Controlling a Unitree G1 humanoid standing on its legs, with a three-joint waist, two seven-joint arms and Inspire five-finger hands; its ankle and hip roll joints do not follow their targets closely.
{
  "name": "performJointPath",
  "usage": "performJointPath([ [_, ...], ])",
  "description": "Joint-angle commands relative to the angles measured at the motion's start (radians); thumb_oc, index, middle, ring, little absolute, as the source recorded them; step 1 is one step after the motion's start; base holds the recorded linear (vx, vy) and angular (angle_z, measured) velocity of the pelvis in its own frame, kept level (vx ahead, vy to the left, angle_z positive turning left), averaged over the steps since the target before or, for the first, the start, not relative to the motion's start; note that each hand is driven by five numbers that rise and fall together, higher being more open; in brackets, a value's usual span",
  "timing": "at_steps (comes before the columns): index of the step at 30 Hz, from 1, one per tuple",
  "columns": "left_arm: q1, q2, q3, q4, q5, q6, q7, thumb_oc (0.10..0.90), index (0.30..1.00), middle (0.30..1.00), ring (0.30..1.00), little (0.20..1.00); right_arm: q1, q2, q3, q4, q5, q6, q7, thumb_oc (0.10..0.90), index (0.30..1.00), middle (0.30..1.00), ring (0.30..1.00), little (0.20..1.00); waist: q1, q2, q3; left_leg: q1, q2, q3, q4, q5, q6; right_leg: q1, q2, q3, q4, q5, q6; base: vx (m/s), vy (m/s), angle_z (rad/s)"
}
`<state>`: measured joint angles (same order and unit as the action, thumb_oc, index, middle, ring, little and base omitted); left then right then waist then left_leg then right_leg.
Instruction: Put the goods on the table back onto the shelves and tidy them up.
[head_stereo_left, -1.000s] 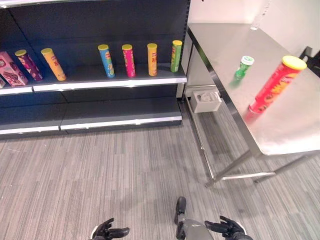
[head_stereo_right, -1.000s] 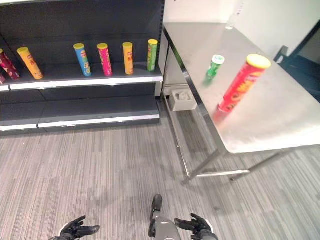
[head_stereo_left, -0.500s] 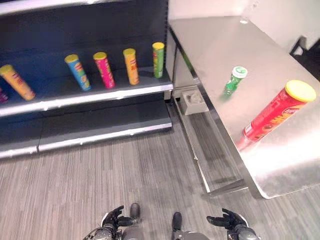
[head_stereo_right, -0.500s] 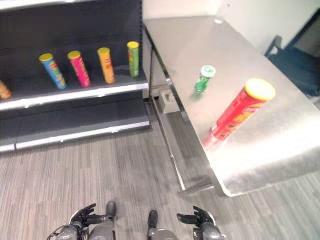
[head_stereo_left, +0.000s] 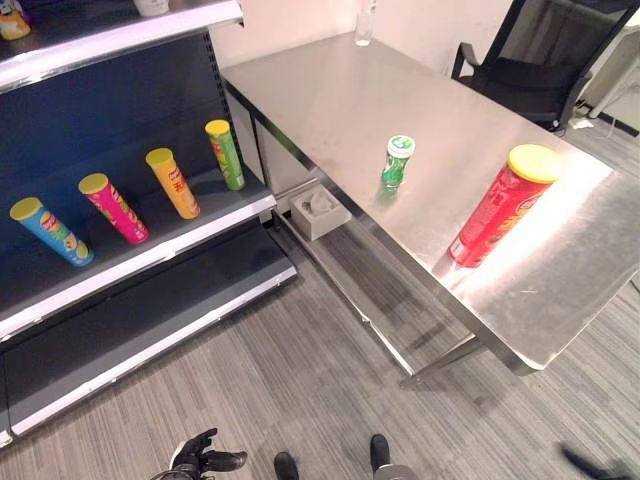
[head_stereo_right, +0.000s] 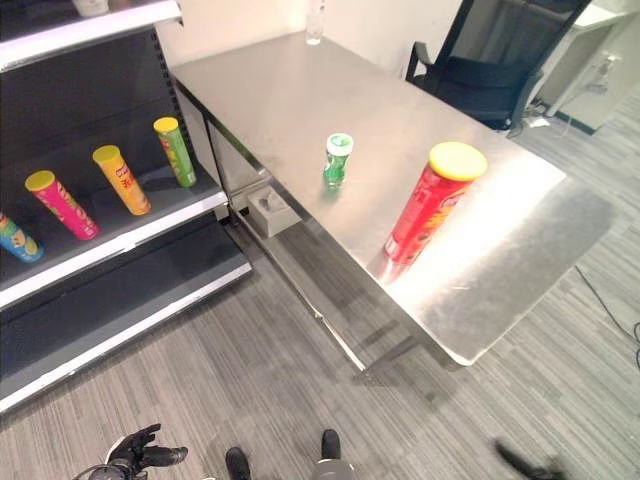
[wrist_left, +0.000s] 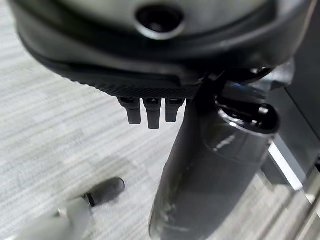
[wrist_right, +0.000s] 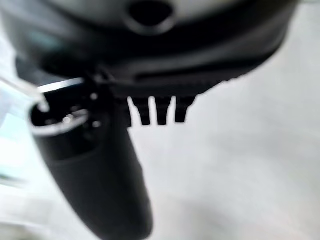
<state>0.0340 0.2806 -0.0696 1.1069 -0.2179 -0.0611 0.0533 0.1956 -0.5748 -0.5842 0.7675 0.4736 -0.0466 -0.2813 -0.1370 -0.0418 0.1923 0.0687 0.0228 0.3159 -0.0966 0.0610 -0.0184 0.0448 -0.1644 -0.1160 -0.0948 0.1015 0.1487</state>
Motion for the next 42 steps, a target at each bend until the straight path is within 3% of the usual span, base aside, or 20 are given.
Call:
performJointPath([
  [1,-0.019,-0.014,-0.006,0.04,0.054,-0.022,0.002,0.8,0.9,0.9,0.9,0.9,-0.068,-0.194,-0.046,-0.159,-0.101,-0.137,-0.1,0.8,0.9,0.9,0.9,0.9,0.03,0.008,-0.019,0.058,0.053,-0.077,0.009,-0.121,-0.034,-0.061,-0.001,-0.014,0.008,-0.012,0.066,0.04,-0.013,-0.14],
  [2,-0.021,-0.014,-0.007,0.044,0.054,-0.023,0.0,0.8,0.9,0.9,0.9,0.9,-0.085,-0.228,-0.048,-0.204,-0.11,-0.144,-0.099,0.8,0.9,0.9,0.9,0.9,0.033,0.003,-0.024,0.056,0.052,-0.076,0.009,-0.116,-0.034,-0.062,-0.002,-0.015,0.008,-0.008,0.064,0.02,-0.036,-0.11],
  [4,-0.002,-0.003,-0.004,0.039,0.069,-0.026,-0.024,0.8,0.9,0.9,0.9,0.9,-0.15,-0.37,-0.036,-0.52,-0.142,-0.203,-0.007,0.8,0.9,0.9,0.9,0.9,0.053,-0.012,-0.041,0.071,0.062,-0.081,0.009,-0.123,-0.04,-0.045,0.001,-0.027,0.008,-0.016,0.065,0.05,-0.051,0.01],
  [7,0.005,0.002,-0.002,0.036,0.082,-0.029,-0.032,0.8,0.9,0.9,0.9,0.9,-0.177,-0.393,-0.038,-0.631,-0.121,-0.229,0.032,0.8,0.9,0.9,0.9,0.9,0.06,-0.018,-0.05,0.068,0.063,-0.081,0.009,-0.118,-0.042,-0.044,0.001,-0.032,0.008,-0.015,0.064,0.01,-0.018,-0.03],
  [9,0.015,0.008,-0.013,0.04,0.09,-0.036,-0.042,0.8,0.9,0.9,0.9,0.9,-0.252,-0.404,0.0,-0.716,0.002,-0.27,0.113,0.8,0.9,0.9,0.9,0.9,0.082,-0.025,-0.065,0.07,0.067,-0.086,0.009,-0.117,-0.046,-0.036,0.003,-0.043,0.008,-0.02,0.063,0.04,-0.02,0.11],
  [16,0.043,0.008,-0.015,0.029,0.076,-0.042,-0.049,0.8,0.9,0.9,0.9,0.9,-0.353,-0.397,0.089,-0.757,0.154,-0.284,0.208,0.8,0.9,0.9,0.9,0.9,0.11,-0.033,-0.074,0.063,0.07,-0.097,0.009,-0.112,-0.054,-0.023,-0.001,-0.07,0.008,-0.026,0.062,0.02,-0.011,0.25],
  [18,0.059,0.006,0.012,0.01,0.054,-0.045,-0.05,0.8,0.9,0.9,0.9,0.9,-0.301,-0.477,0.148,-0.719,0.086,-0.209,0.281,0.8,0.9,0.9,0.9,0.9,0.122,-0.042,-0.074,0.056,0.071,-0.103,0.009,-0.106,-0.061,-0.019,-0.007,-0.086,0.008,-0.025,0.06,-0.01,-0.02,0.19],
  [26,0.07,-0.005,0.026,0.0,0.016,-0.054,-0.065,0.8,0.9,0.9,0.9,0.9,-0.199,-0.602,0.172,-0.697,0.053,-0.14,0.401,0.8,0.9,0.9,0.9,0.9,0.12,-0.052,-0.072,0.042,0.069,-0.117,0.009,-0.096,-0.066,-0.016,-0.014,-0.106,0.008,-0.023,0.061,0.0,-0.005,0.04],
  [37,0.071,-0.004,0.029,0.0,-0.009,-0.058,-0.067,0.8,0.9,0.9,0.9,0.9,-0.227,-0.592,0.212,-0.679,0.137,-0.126,0.445,0.8,0.9,0.9,0.9,0.9,0.13,-0.064,-0.074,0.037,0.072,-0.122,0.009,-0.091,-0.072,-0.01,-0.014,-0.122,0.008,-0.025,0.061,0.0,-0.007,0.04],
  [42,0.072,-0.002,0.033,0.002,-0.01,-0.055,-0.068,0.8,0.9,0.9,0.9,0.9,-0.254,-0.566,0.234,-0.668,0.115,-0.127,0.425,0.8,0.9,0.9,0.9,0.9,0.137,-0.065,-0.073,0.038,0.072,-0.122,0.009,-0.093,-0.071,-0.007,-0.015,-0.128,0.008,-0.027,0.061,0.0,-0.002,0.01],
])
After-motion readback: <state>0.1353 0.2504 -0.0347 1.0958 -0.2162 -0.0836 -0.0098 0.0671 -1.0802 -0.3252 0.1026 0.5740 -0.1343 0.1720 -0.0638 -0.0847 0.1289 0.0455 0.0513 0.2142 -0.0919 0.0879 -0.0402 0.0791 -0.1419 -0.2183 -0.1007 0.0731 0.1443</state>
